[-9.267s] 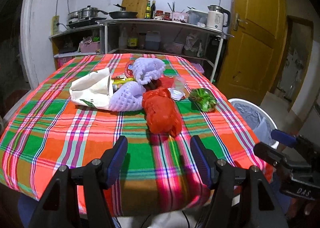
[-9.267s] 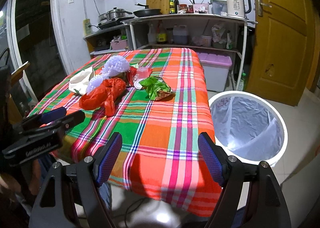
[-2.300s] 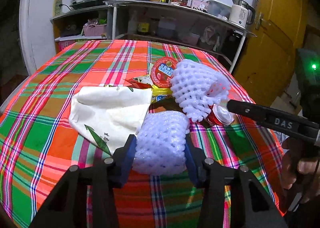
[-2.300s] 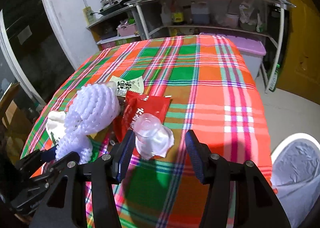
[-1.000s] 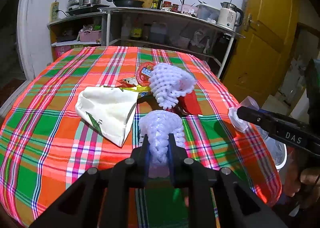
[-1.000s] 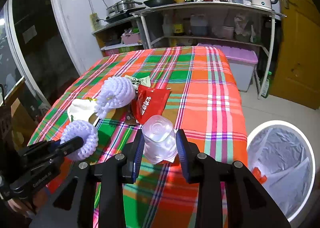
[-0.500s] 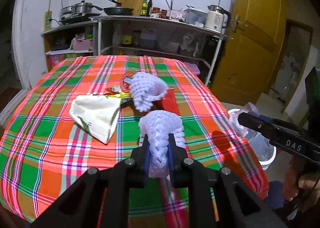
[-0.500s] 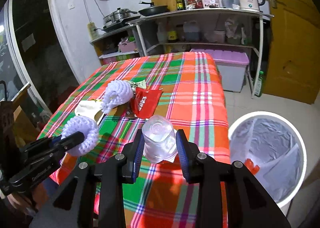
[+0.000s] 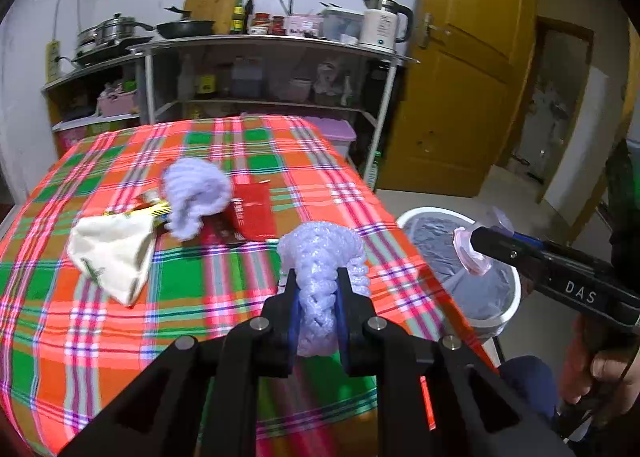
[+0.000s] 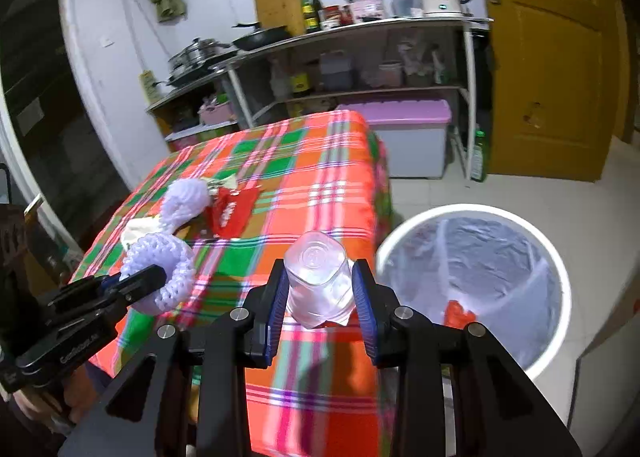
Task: Collect trash
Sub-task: 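Carry the foam net and clear cup over the trash bin and release both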
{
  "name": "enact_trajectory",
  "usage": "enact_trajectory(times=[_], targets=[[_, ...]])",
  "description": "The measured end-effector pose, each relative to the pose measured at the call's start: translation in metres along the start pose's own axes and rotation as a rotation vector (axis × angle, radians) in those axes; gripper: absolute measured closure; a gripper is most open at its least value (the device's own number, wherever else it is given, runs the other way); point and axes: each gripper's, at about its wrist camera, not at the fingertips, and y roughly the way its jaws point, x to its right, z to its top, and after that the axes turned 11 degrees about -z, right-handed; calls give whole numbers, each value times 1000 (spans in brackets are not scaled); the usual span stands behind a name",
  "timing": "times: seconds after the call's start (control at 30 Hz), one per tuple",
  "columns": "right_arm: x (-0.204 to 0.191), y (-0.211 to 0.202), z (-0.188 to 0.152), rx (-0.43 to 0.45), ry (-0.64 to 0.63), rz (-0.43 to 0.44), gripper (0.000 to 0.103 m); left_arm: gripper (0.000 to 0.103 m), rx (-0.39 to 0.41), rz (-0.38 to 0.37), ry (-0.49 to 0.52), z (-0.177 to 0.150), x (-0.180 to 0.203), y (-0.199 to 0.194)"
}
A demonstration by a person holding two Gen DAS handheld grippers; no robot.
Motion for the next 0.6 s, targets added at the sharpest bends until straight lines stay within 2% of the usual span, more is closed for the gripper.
enact_trajectory(times=[0.37, 0.6], targets=[[60, -7, -8, -1, 98, -81, 69, 87, -28, -78, 62, 10, 38, 28], [83, -2, -15, -19, 137, -103, 69, 87, -58, -130, 84, 15, 58, 51]])
